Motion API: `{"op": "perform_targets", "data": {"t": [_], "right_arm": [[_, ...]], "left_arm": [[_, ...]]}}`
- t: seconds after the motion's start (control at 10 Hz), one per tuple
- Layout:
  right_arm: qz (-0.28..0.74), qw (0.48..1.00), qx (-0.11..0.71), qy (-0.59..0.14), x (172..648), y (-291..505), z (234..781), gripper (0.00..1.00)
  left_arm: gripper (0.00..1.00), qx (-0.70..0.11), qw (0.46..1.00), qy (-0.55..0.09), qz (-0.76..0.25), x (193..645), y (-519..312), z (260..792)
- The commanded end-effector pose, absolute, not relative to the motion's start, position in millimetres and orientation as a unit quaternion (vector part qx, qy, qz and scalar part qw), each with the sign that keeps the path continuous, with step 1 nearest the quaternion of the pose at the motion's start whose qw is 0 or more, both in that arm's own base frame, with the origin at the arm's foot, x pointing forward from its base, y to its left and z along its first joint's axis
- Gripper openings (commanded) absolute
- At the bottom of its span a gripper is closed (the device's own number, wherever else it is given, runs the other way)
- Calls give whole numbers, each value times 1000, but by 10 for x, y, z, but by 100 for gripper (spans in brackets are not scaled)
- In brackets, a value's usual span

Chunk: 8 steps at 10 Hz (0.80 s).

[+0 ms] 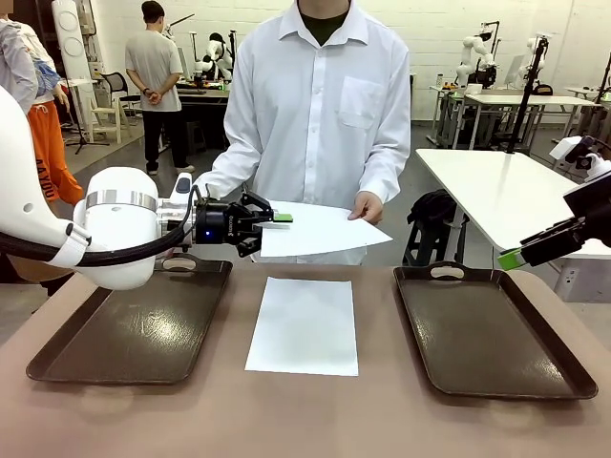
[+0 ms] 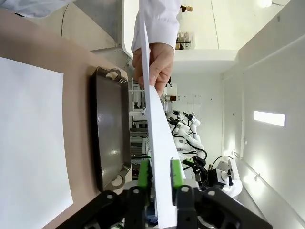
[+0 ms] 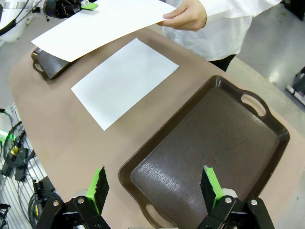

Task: Sort the A4 documents.
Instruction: Receive the A4 Paper.

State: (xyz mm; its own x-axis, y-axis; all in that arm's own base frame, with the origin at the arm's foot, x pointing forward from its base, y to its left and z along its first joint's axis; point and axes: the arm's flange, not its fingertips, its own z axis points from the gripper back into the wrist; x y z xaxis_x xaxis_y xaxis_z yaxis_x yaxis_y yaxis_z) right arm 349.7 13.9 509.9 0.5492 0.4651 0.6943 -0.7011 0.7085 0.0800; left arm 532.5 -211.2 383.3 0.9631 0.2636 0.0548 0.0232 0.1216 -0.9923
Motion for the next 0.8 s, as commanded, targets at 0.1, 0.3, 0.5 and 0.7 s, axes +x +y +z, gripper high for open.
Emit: {"op": "perform_targets", "data": {"t": [0.1,0.3,0.5,0.7], "right_arm": [[342,859,186,-333,3517,134,5070,100],[342,859,186,-333,3517,134,5070,100],[342,859,186,-333,3517,134,5070,100],[342,859,186,-333,3517,134,5070,100]], "left_arm": [[0,-664,732,-121,92,5303,-2099,3818],[0,-665,732,-122,89,5304,-2076,3817],[0,-663,733,-123,88,5302,-2073,3809],[0,-654,744,-116,77,5305,-2077,3827]]}}
